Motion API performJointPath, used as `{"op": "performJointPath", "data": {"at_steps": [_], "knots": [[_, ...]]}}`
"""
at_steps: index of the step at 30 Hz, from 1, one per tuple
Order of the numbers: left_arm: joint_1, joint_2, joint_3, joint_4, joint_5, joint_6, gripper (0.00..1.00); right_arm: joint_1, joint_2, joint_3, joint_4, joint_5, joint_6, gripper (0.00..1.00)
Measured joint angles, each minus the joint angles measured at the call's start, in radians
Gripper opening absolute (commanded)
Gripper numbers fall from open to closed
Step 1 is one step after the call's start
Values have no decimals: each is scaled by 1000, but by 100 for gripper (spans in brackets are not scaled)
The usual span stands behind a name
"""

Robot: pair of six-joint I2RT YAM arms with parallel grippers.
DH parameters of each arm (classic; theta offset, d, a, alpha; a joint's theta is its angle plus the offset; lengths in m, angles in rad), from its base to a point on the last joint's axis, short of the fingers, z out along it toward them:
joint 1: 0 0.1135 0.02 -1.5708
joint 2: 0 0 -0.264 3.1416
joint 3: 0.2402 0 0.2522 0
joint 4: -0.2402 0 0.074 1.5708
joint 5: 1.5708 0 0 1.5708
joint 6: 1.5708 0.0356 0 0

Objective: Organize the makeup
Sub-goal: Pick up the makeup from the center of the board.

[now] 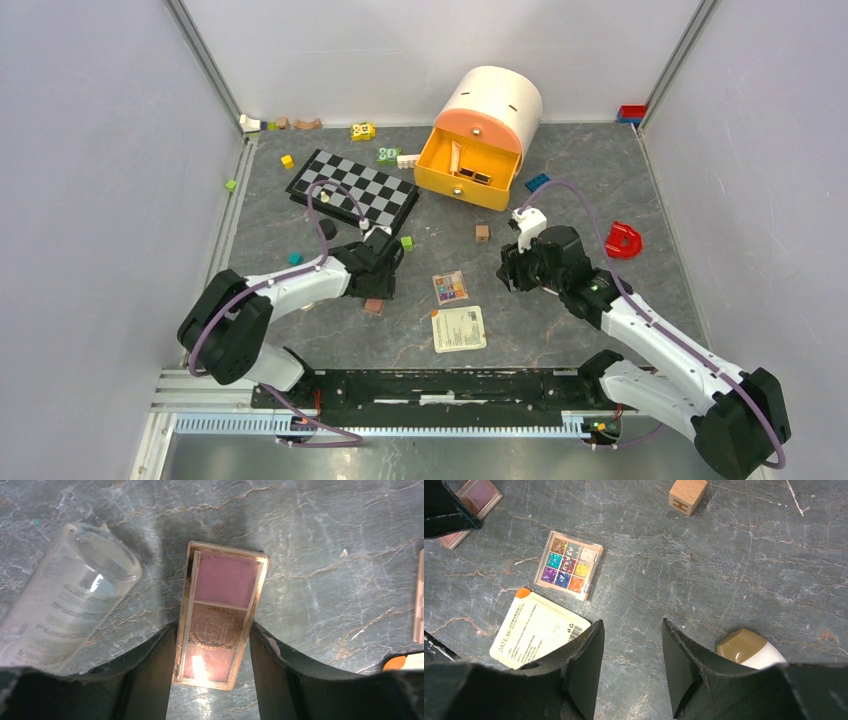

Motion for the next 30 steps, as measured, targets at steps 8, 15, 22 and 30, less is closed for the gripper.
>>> {"op": "performJointPath", "data": {"at_steps": [8, 15, 22, 30], "knots": [[-59, 62, 58, -6, -50, -1, 45, 0, -3, -1, -6, 0, 0, 52], [-75, 69, 78, -39, -64, -1, 27, 0, -13, -2, -14, 10, 0, 52], [-80, -5, 156, -138, -50, 1, 26, 0, -43, -2, -13, 31, 0, 52], [-80, -60, 383, -196, -40, 61, 24, 0, -58, -5, -19, 46, 0, 52]]}}
